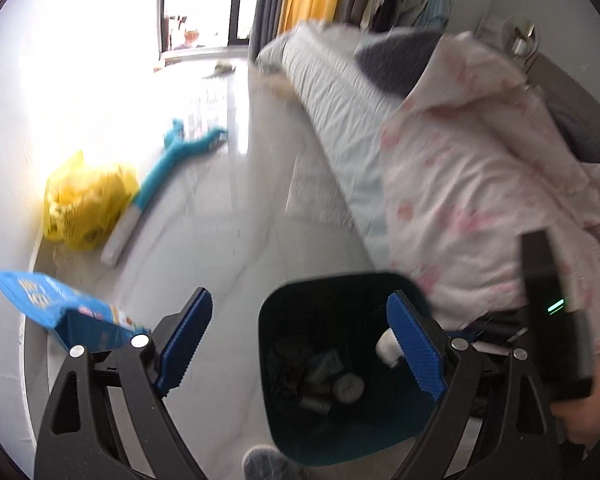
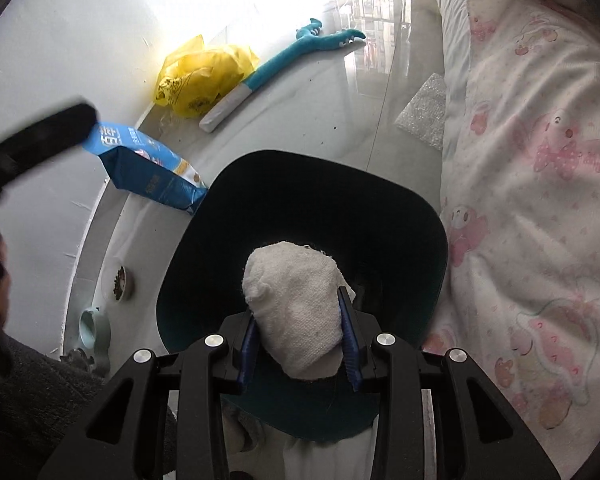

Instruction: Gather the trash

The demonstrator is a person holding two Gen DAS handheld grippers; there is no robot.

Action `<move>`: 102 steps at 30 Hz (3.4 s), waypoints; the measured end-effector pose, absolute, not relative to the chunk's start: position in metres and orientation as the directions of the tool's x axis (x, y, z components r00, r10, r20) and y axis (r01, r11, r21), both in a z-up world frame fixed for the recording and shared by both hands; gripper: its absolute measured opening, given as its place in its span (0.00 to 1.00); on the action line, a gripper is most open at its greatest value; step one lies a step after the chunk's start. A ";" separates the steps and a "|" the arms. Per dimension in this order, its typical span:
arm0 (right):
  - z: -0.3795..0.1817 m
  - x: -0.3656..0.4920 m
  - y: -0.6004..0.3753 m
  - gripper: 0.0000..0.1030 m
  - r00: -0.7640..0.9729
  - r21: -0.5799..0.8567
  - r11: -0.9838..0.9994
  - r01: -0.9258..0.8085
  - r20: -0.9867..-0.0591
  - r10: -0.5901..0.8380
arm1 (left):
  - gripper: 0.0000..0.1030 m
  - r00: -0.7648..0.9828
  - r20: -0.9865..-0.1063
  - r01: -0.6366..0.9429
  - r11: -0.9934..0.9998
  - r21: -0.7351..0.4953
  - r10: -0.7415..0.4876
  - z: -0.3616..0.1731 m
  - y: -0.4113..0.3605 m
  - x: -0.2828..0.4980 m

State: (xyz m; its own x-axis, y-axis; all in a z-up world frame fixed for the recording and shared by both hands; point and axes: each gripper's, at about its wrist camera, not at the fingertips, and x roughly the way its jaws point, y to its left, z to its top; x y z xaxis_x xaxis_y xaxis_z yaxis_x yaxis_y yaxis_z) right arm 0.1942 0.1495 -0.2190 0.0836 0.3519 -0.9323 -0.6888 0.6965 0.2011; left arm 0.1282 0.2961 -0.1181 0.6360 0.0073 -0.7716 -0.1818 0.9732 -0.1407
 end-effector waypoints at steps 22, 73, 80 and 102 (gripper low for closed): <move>-0.192 0.161 0.136 0.80 0.140 0.179 0.675 -0.716 -0.910 0.389 | 0.95 0.854 -0.512 -0.104 0.995 -0.003 0.088 -0.003 0.213 0.077; 0.020 -0.032 -0.250 0.97 0.852 0.097 0.928 -0.360 -0.372 0.369 | 0.97 0.950 -0.307 -0.048 0.998 0.039 0.057 0.030 0.090 -0.048; 0.021 -0.034 -0.244 0.97 0.842 0.081 0.918 -0.389 -0.372 0.390 | 0.97 0.944 -0.327 -0.033 0.999 0.035 0.043 0.026 0.089 -0.046; 0.021 -0.035 -0.244 0.97 0.842 0.086 0.916 -0.391 -0.369 0.394 | 0.97 0.942 -0.331 -0.045 0.998 0.048 0.059 0.023 0.088 -0.045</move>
State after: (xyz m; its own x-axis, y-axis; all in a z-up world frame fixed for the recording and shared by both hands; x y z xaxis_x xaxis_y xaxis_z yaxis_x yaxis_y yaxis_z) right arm -0.0351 -0.2439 0.0210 0.8419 0.3940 -0.3688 -0.3912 0.9163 0.0857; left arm -0.0453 0.0876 0.0235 0.9418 0.0586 -0.3311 -0.0450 0.9978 0.0484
